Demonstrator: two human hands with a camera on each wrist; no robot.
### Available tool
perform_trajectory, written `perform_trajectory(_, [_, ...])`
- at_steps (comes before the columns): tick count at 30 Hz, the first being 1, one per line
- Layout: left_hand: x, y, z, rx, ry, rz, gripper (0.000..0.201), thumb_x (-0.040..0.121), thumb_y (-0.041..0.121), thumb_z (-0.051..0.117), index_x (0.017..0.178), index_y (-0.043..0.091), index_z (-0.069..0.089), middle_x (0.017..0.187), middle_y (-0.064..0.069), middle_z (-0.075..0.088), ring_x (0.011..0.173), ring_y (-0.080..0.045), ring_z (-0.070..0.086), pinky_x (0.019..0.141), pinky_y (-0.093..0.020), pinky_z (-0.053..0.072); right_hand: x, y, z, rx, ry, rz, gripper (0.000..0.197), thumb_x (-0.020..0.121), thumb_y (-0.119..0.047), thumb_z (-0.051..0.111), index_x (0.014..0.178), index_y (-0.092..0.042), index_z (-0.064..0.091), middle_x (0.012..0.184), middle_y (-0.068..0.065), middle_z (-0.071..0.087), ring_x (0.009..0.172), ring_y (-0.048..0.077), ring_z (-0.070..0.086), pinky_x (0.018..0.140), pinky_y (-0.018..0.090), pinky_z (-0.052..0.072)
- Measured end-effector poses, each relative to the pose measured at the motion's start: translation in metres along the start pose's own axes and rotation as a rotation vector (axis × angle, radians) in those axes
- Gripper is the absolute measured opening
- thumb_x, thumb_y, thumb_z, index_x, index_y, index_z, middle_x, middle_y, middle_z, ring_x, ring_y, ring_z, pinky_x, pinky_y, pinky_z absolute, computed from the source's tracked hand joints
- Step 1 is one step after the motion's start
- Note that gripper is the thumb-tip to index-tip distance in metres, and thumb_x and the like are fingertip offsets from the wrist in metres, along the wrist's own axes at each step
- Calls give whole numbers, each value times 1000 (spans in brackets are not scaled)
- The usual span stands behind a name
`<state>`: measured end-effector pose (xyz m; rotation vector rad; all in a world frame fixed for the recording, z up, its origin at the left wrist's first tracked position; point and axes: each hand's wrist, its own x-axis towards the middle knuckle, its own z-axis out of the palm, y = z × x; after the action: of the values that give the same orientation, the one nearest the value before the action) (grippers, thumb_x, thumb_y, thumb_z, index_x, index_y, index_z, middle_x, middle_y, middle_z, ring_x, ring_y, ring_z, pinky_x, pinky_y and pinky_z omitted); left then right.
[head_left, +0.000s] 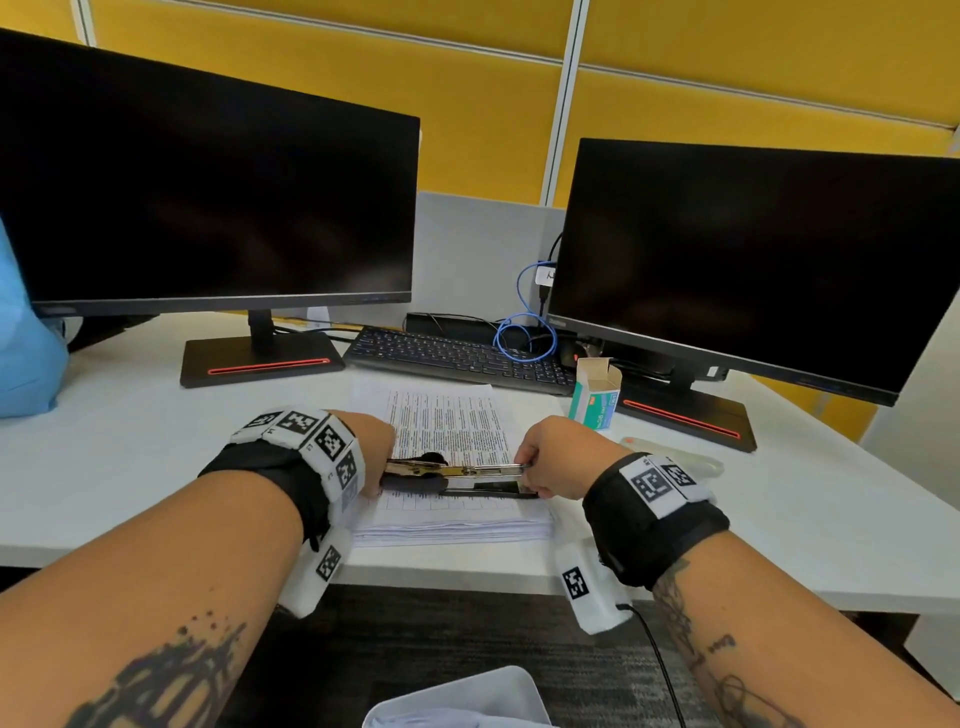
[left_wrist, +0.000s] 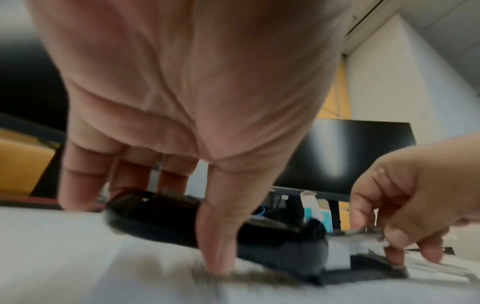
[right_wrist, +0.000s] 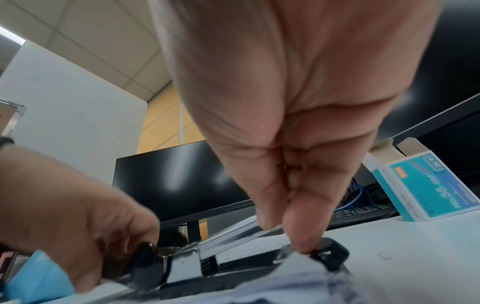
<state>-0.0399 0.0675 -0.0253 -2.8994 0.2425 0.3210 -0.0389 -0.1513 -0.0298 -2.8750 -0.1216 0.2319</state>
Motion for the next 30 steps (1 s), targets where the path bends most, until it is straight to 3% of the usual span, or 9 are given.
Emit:
perform_trajectory(8, [-17,19,-45,-699,327,111,42,80,17,77,115,27,56,96,11,64,86,-11,61,72,-27,49,2,1,5,253,17,36,44,81,-3,71,122,-15,63,105,6,68,93,23,70,88,36,58])
perform_trajectory(11, [-16,42,-30,-639,243,194,38,89,14,65,125,26,60,114,5,67,105,-16,63,91,-30,50,0,3,4,363,-1,69,57,82,3,67,134,-15,55,119,8,62,78,15,68,70,23,59])
perform_trajectory(13, [-14,51,-17,-498,232,234,31,93,11,57,119,24,68,119,2,66,110,-18,61,96,-28,47,-7,3,0,390,1,118,47,88,3,60,132,-12,55,109,8,61,68,9,61,56,16,54])
perform_trajectory(16, [-11,58,-1,-424,260,264,29,93,9,54,109,24,72,114,1,67,107,-19,62,93,-29,49,-9,2,-1,436,48,142,26,96,-16,57,116,0,59,95,12,67,74,21,67,73,32,60])
perform_trajectory(19, [-11,62,6,-459,256,286,36,89,4,52,111,27,68,118,1,62,105,-20,60,92,-32,50,-8,-3,9,655,11,232,45,99,-45,47,102,-1,54,74,17,67,57,23,67,58,30,58])
perform_trajectory(21, [-11,58,5,-570,248,299,42,87,0,52,116,29,63,120,2,59,104,-18,59,91,-31,49,-3,-8,18,711,-26,235,49,98,-51,43,100,-4,54,67,17,66,55,24,67,61,32,60])
perform_trajectory(23, [-11,50,6,-710,258,275,44,87,0,52,117,32,59,120,4,55,106,-16,58,91,-31,50,2,-10,24,783,1,233,43,97,-50,48,98,-8,53,66,16,64,58,26,67,66,37,61])
perform_trajectory(27, [-14,41,12,-1023,252,304,33,89,1,53,96,33,60,113,2,61,99,-19,65,86,-40,57,5,-9,26,841,79,236,27,89,-33,65,97,-11,52,75,12,59,54,23,61,54,30,55])
perform_trajectory(30, [-15,39,15,-1057,278,298,25,91,9,62,107,29,60,119,2,60,99,-19,65,84,-38,59,5,-9,20,895,144,254,33,83,-20,65,107,-14,43,97,15,61,70,26,65,54,32,57])
